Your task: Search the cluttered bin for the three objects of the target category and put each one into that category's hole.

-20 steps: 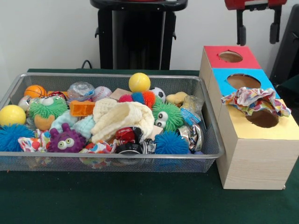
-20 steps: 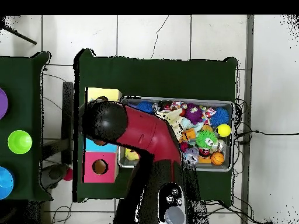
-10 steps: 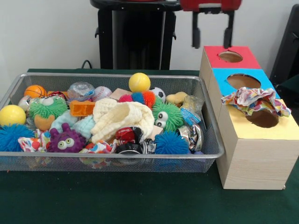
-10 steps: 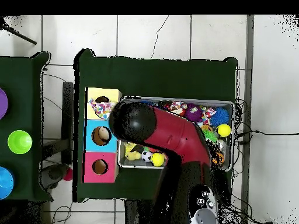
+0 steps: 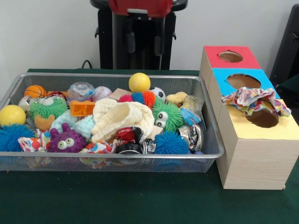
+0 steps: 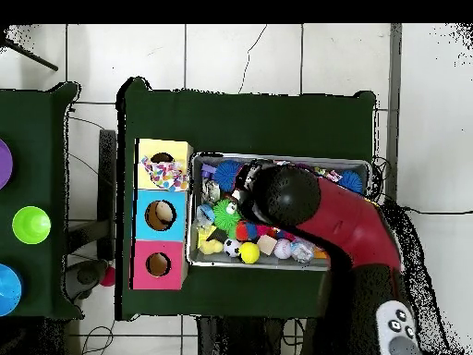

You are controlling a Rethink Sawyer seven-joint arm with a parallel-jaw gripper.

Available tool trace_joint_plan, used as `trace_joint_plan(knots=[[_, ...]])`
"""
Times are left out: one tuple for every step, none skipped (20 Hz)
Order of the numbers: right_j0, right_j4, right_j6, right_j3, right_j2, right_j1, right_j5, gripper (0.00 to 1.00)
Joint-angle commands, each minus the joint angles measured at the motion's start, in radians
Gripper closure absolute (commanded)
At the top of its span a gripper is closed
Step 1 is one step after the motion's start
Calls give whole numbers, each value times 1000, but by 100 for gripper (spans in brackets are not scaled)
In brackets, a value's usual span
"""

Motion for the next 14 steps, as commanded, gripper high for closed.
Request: trace_joint_plan(knots=[[-91,-97,-226,20,163,22,78,0],[-101,-106,-225,21,172,22,76,0],[-115,-118,-231,20,182,25,66,0],[-126,-127,-228,22,191,29,51,0],[-137,-136,-225,24,201,32,35,0],[-144,-146,-219,25,209,34,26,0],[-153,-156,-216,27,218,38,10,0],[-158,-166,-211,28,225,40,3,0],[-162,-183,-208,23,226,45,-12,0],[-167,-199,-204,22,229,49,-26,0],[-172,-215,-200,20,233,52,-39,0],[-177,-230,-194,19,239,56,-54,0],[-181,-248,-189,18,242,63,-76,0],[-186,-266,-184,17,246,70,-98,0]])
